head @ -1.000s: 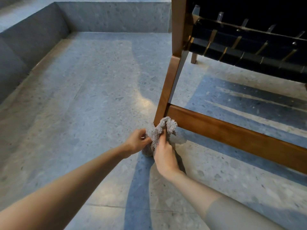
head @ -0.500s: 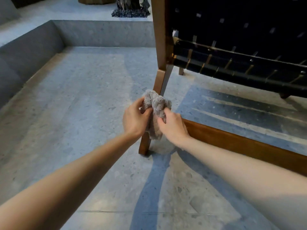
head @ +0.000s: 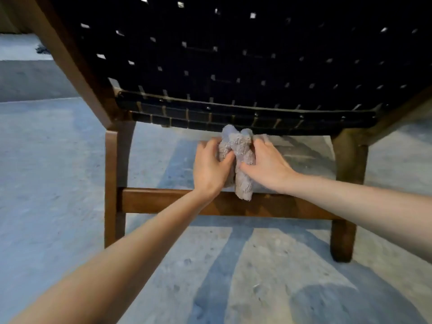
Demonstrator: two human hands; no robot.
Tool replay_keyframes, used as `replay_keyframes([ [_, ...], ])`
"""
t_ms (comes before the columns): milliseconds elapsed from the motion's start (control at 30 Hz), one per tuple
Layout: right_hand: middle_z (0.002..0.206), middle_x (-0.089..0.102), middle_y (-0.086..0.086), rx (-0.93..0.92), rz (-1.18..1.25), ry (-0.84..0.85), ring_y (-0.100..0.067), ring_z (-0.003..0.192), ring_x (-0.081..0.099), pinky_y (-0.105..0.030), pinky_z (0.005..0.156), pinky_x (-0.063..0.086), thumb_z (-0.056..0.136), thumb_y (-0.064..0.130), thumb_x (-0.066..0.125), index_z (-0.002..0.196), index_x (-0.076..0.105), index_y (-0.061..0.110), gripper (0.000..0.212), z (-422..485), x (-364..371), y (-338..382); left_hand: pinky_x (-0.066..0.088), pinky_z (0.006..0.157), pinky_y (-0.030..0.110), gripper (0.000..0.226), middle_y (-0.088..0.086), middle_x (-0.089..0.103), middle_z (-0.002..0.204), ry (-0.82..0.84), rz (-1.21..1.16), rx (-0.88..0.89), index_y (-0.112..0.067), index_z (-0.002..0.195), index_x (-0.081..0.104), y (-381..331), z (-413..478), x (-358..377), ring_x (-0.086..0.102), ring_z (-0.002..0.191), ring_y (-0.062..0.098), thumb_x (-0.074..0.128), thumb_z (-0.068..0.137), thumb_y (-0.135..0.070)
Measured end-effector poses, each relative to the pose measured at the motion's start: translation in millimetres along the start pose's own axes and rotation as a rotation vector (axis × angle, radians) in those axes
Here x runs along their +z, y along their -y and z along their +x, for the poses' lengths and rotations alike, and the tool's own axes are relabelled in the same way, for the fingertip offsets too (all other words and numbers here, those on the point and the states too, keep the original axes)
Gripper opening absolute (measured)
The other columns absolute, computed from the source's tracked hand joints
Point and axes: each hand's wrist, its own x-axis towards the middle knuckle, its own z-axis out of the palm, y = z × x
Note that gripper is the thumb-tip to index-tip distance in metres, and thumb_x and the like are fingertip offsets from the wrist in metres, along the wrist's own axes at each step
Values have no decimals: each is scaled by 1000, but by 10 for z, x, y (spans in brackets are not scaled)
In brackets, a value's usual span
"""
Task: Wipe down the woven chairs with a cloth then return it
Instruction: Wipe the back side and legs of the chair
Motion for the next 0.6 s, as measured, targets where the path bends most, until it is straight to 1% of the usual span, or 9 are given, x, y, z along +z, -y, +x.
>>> replay_keyframes([
  [100,144,39,-4,99,24,-70,-21,128,43,-34,101,39,83,18,66,141,37,10,65,-203,-360,-452,26,62,22,16,-3,52,85,120,-44,47,-17,97,61,-352,-35,510,52,101,25,62,86,-28],
  [167,140,43,-2,144,57,-113,-17,123,46,-26,96,38,81,15,68,135,45,11,58,-351,-571,-702,22,59,20,13,-3,54,84,173,-73,87,-18,92,59,-551,-73,775,50,100,23,62,86,-29],
  [267,145,39,6,126,-16,-102,-3,124,41,-24,92,38,78,12,68,100,55,3,28,-551,-852,-1039,23,63,18,24,-4,58,93,232,-146,136,-11,106,63,-801,-132,1073,46,102,17,63,86,-26],
  [333,155,24,14,82,-67,-58,10,129,28,-26,95,39,77,12,67,95,55,1,24,-644,-1048,-1219,30,70,18,31,-2,63,102,303,-200,152,-11,115,61,-965,-146,1232,48,104,15,63,87,-22],
  [367,155,21,17,53,-70,-35,11,127,29,-24,93,39,78,12,67,96,57,3,22,-684,-1146,-1276,36,75,21,32,-1,63,104,339,-219,155,-12,117,60,-1032,-144,1310,50,106,16,63,87,-22],
  [400,152,25,18,42,-57,-19,9,123,35,-22,91,40,79,11,67,102,59,7,25,-711,-1232,-1325,41,78,26,33,-2,63,104,372,-223,157,-13,118,59,-1095,-139,1368,52,107,18,63,87,-23],
  [467,134,41,14,83,-25,-18,-4,105,49,-20,84,41,78,11,68,117,60,10,40,-735,-1362,-1405,47,78,32,34,-4,62,98,416,-212,155,-14,119,59,-1208,-129,1437,57,103,20,63,88,-27],
  [533,104,48,6,150,-42,-33,-13,85,51,-27,73,41,74,16,74,104,60,1,36,-723,-1434,-1475,48,76,32,32,-2,64,98,435,-188,159,-15,117,60,-1278,-117,1492,59,99,20,62,89,-30],
  [600,85,42,3,196,-41,-37,-11,69,43,-24,61,34,70,30,82,91,56,0,45,-706,-1478,-1542,46,72,30,29,1,65,96,441,-159,159,-15,114,60,-1342,-107,1541,60,96,20,61,89,-30],
])
